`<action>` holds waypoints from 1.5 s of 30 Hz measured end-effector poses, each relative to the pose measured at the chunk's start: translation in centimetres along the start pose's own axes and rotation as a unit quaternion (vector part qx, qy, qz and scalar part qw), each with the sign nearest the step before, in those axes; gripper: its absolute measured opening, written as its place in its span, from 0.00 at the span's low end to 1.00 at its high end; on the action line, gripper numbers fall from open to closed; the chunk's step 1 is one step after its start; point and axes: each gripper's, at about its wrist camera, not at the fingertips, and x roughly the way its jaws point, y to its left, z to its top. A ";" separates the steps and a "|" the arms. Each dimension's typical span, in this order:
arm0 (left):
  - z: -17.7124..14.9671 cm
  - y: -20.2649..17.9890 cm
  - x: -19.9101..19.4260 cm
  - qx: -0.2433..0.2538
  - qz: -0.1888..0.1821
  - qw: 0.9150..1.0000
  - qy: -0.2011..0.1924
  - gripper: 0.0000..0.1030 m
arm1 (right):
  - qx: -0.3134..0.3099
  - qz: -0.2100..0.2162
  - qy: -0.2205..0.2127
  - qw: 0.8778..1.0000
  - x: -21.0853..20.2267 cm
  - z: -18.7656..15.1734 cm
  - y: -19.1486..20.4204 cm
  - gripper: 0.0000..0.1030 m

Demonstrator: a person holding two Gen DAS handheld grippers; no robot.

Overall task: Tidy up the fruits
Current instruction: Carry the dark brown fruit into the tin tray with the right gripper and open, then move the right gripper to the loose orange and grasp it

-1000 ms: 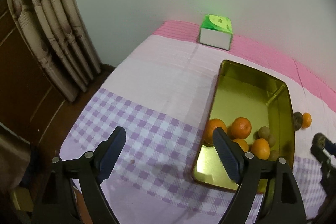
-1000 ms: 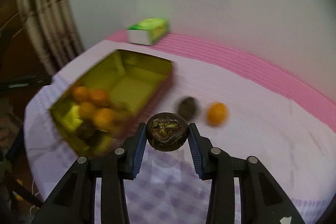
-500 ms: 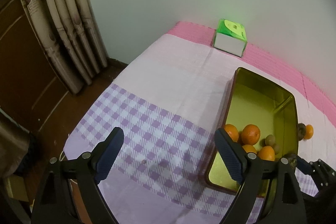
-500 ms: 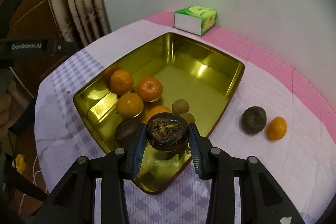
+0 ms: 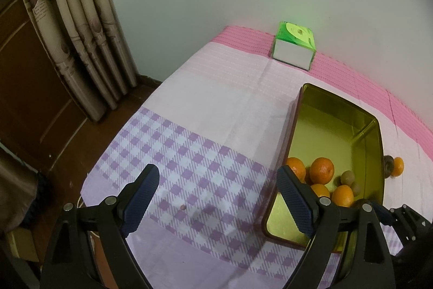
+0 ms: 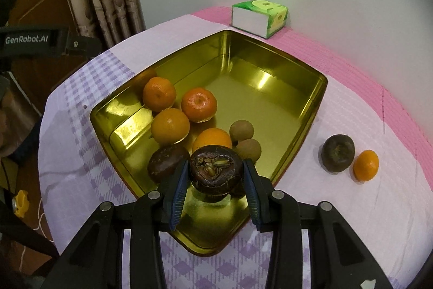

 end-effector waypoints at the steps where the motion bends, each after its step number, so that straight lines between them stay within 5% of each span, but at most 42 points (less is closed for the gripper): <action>1: 0.0 0.0 0.0 0.000 0.000 1.000 0.000 0.86 | -0.002 -0.001 0.001 1.000 0.1 0.0 0.1 0.35; 18: -0.3 -0.5 0.2 0.010 -0.001 1.000 0.004 0.86 | -0.004 -0.002 0.006 1.000 0.4 0.0 0.4 0.37; 22: -0.4 -0.7 0.4 0.018 -0.001 1.000 0.010 0.86 | -0.001 -0.003 -0.004 1.000 0.0 0.0 0.2 0.46; 28: -0.3 -1.0 0.4 0.026 -0.001 1.000 0.009 0.87 | 0.009 -0.004 -0.017 1.000 -0.8 0.0 -0.3 0.46; 45: -0.5 -2.0 0.5 0.050 -0.002 0.999 0.012 0.87 | 0.064 -0.047 -0.044 0.996 -3.3 -0.5 -5.2 0.48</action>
